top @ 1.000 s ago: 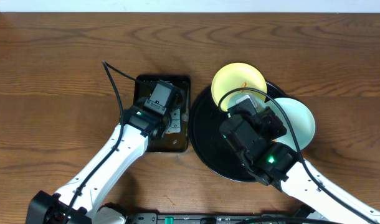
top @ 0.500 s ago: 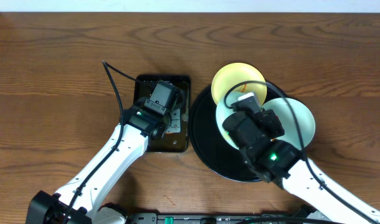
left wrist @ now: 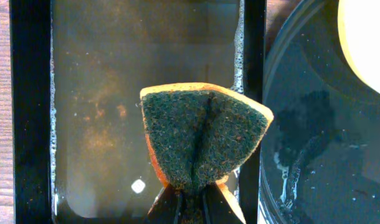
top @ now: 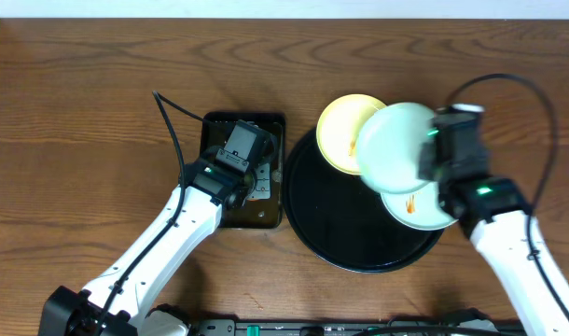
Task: Clean dirty plates on tray and stack at the side
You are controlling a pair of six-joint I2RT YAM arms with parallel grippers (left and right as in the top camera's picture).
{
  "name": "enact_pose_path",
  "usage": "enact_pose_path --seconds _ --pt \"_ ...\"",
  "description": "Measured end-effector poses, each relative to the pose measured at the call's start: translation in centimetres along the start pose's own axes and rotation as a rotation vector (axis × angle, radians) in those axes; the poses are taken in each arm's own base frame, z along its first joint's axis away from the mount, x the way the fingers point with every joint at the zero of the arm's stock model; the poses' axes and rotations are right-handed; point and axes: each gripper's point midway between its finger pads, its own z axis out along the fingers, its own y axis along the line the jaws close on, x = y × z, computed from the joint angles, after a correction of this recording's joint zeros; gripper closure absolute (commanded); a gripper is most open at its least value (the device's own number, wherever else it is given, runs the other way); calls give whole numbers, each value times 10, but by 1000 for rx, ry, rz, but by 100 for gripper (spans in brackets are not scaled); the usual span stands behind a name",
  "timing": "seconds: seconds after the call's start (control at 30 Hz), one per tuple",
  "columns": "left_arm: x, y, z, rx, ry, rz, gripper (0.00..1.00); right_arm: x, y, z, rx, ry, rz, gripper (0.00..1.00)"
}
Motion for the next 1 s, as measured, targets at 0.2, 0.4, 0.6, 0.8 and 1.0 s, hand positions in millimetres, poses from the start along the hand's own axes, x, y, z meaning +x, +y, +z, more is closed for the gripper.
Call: enact_pose_path --seconds 0.2,0.4,0.6,0.8,1.0 --pt "0 0 0 0 0 0 92 -1 -77 17 69 54 259 99" --pt "0 0 0 0 0 0 92 8 -147 19 167 63 463 99" --pt "0 0 0 0 0 0 92 30 -193 28 256 116 611 99" --pt "0 0 0 0 1 0 92 50 -215 47 303 174 722 99" --pt "0 0 0 -1 2 0 93 67 -223 66 315 232 782 99"
